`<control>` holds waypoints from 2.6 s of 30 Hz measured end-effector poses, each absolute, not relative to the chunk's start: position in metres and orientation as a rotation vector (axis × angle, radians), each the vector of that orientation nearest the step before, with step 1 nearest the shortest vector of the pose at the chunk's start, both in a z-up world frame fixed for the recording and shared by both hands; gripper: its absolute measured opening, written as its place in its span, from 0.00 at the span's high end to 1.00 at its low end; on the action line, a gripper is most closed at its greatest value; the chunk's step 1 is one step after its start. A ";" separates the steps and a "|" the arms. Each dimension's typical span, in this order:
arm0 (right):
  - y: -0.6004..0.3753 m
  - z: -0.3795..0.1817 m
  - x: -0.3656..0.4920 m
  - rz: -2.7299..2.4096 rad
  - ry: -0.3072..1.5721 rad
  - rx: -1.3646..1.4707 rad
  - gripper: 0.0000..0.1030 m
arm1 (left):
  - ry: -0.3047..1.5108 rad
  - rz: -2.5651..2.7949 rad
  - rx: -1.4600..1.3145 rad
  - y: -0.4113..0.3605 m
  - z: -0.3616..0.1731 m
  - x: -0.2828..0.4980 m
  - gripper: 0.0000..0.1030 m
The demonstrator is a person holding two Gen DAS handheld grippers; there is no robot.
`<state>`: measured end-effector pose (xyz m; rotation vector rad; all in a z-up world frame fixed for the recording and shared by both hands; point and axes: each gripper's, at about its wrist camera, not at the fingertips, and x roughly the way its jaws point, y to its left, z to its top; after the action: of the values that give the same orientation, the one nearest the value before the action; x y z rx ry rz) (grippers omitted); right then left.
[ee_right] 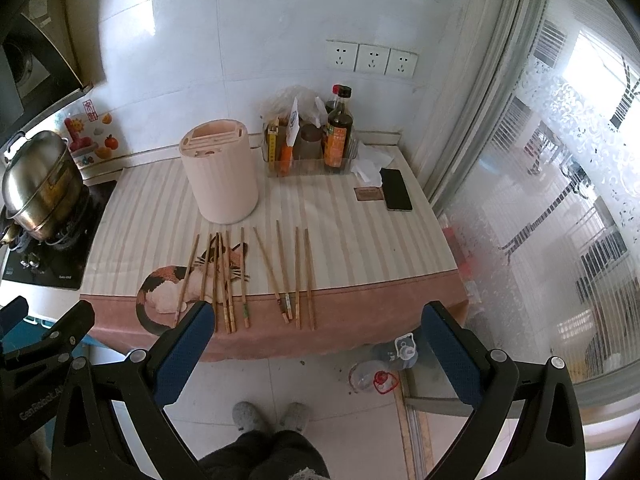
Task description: Organize utensils
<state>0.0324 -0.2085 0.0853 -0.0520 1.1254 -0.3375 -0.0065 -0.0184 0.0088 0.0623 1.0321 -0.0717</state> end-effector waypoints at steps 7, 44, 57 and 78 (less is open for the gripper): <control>-0.209 0.086 0.034 -0.337 1.125 -0.053 0.00 | 1.030 -0.071 0.061 -0.020 0.008 -0.007 0.00; -0.197 0.091 0.033 -0.335 1.114 -0.063 0.00 | 1.008 -0.080 0.042 -0.012 0.019 -0.009 0.00; -0.185 0.089 0.040 -0.355 1.120 -0.057 0.00 | 0.988 -0.135 0.040 0.001 0.017 0.014 0.00; -0.266 -0.083 0.146 -0.395 1.245 0.067 0.13 | 1.170 0.022 0.185 -0.001 -0.177 0.190 0.00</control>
<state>0.1457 -0.2657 -0.0829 0.0666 1.2454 -0.3947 0.1899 -0.0011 -0.1775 0.1851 1.1703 0.0225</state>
